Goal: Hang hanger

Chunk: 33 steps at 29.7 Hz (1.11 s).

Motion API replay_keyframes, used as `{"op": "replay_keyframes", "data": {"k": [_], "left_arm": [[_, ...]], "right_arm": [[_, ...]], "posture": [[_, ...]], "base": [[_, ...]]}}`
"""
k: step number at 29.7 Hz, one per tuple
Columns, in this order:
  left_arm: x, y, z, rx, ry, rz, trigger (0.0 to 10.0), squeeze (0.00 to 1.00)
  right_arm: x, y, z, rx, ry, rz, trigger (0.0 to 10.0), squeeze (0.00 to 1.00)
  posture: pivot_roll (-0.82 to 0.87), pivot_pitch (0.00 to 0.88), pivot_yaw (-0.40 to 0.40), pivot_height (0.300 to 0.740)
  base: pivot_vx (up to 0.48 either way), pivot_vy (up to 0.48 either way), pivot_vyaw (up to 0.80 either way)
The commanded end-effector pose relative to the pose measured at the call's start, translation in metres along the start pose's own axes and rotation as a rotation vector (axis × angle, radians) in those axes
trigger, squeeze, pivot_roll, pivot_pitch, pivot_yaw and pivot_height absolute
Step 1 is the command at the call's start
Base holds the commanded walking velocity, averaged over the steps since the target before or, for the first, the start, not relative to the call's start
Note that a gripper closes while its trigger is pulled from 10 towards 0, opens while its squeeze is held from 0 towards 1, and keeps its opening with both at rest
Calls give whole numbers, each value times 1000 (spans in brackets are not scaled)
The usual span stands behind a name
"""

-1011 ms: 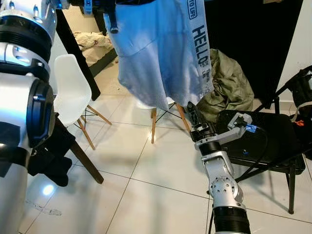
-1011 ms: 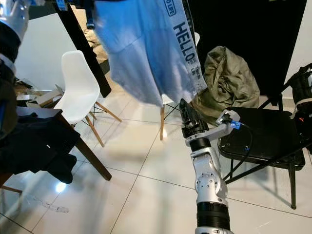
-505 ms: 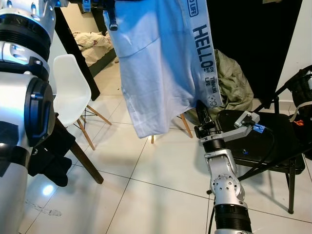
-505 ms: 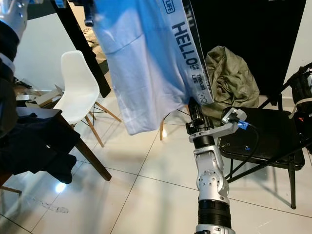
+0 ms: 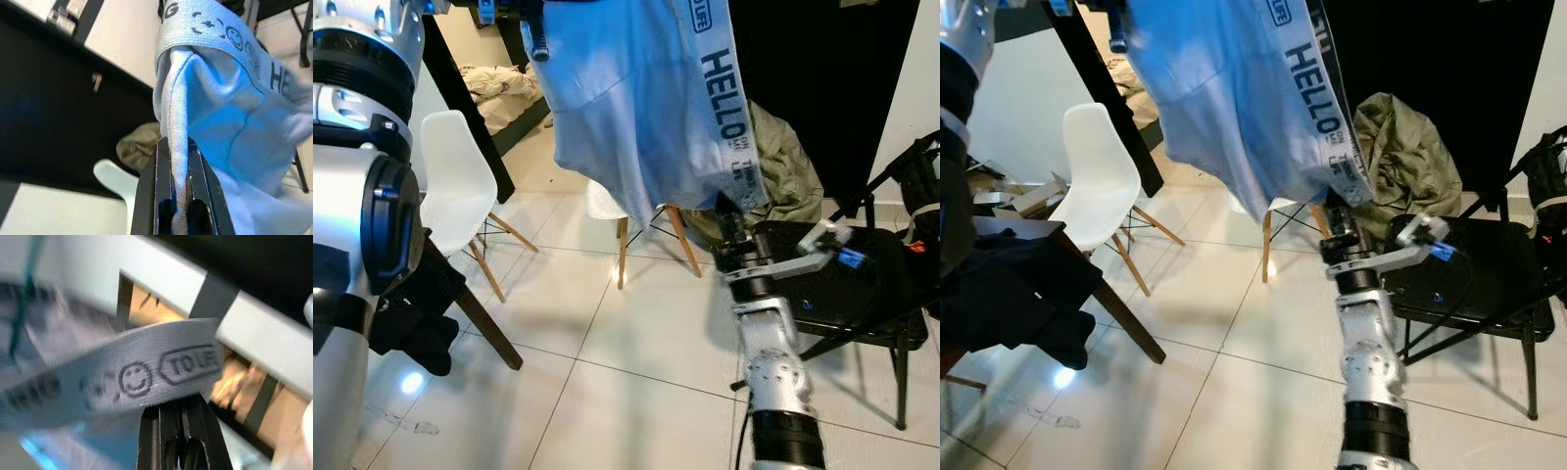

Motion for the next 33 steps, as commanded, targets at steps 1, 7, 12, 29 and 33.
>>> {"op": "replay_keyframes", "data": {"k": [1,7,12,29,33], "left_arm": [[6,19,-13,44,21,54,10000,0],[-17,55,-73,77,193,120,10000,0],[-27,65,-89,73,247,133,10000,0],[-236,75,-65,-478,932,-257,10000,0],[-247,79,-78,-427,964,-206,10000,0]], "right_arm": [[7,-1,6,-20,-9,30,0,0],[-9,-1,54,-26,246,10,0,0],[-13,-1,62,-14,308,1,0,0],[-7,-17,-16,310,533,56,0,0],[-5,-19,-18,313,532,65,0,0]], "posture": [[-33,0,203,740],[-36,0,180,740],[-35,0,178,740],[0,39,110,740],[4,41,106,740]], "base": [[0,0,0],[0,0,0],[0,0,0],[0,0,0],[0,0,0]]}}
Point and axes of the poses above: a point about 5 cm out from each wrist's last joint towards the gripper, its own y axis pointing back from the gripper into the wrist, its own z axis along the axis of the wrist's last joint, x = y × z, the point moved 6 cm from there along -y, pointing out of the wrist towards the gripper, and after that the axes turned 2 degrees about -y, right-handed, at the moved point
